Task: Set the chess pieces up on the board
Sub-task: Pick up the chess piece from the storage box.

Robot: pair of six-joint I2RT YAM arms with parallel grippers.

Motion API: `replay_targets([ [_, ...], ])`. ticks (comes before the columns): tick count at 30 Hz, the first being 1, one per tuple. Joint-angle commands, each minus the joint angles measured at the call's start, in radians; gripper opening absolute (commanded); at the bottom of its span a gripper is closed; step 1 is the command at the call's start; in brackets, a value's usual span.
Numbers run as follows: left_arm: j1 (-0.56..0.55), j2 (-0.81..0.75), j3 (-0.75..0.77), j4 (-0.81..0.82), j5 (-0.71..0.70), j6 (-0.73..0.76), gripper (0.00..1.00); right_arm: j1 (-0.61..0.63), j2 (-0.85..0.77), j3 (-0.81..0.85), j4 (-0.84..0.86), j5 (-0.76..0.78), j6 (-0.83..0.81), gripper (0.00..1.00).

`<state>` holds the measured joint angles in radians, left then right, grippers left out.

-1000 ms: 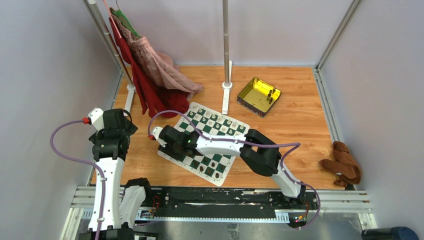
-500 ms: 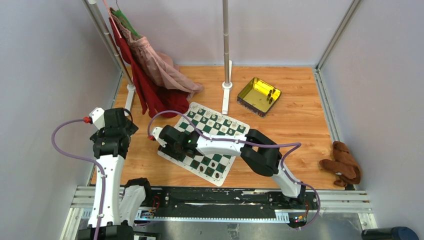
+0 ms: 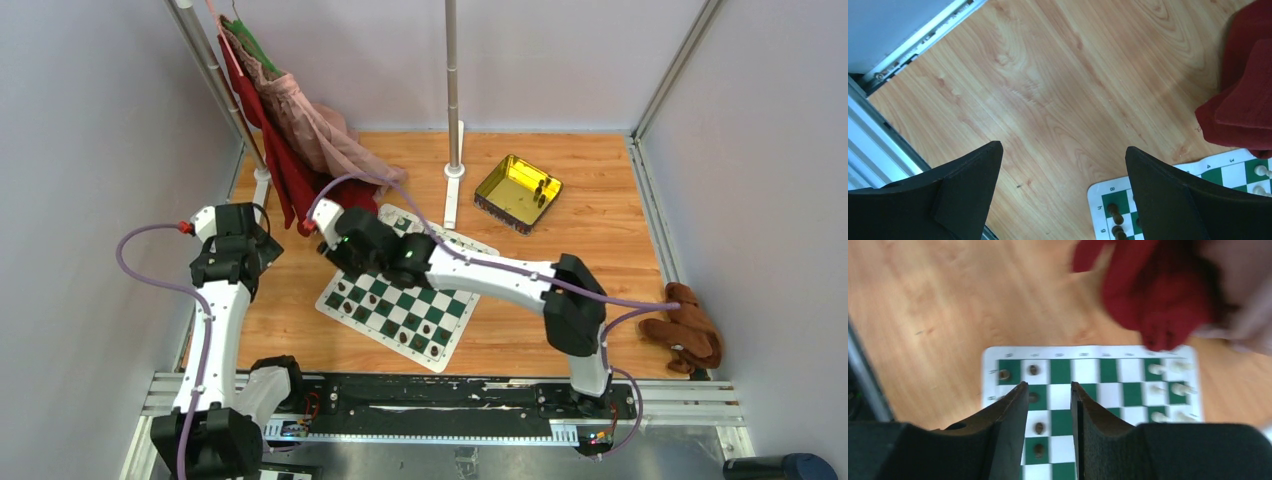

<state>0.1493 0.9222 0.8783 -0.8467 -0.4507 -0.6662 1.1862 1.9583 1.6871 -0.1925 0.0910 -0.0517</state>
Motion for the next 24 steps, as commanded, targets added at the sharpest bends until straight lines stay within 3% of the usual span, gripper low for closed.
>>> replay_targets([
  [1,0.010,0.036,-0.009,0.039,0.056,-0.021,1.00,-0.151,-0.122,-0.066,0.065,0.178,0.040,0.40],
  [7,0.010,0.046,-0.067,0.075,0.125,-0.015,1.00,-0.438,-0.150,-0.108,0.002,0.331,0.181,0.40],
  [13,0.010,0.029,-0.095,0.067,0.147,0.004,1.00,-0.661,-0.105,-0.126,-0.032,0.358,0.259,0.40],
  [24,0.010,0.012,-0.127,0.063,0.144,0.030,1.00,-0.909,-0.004,-0.108,-0.083,0.336,0.349,0.41],
])
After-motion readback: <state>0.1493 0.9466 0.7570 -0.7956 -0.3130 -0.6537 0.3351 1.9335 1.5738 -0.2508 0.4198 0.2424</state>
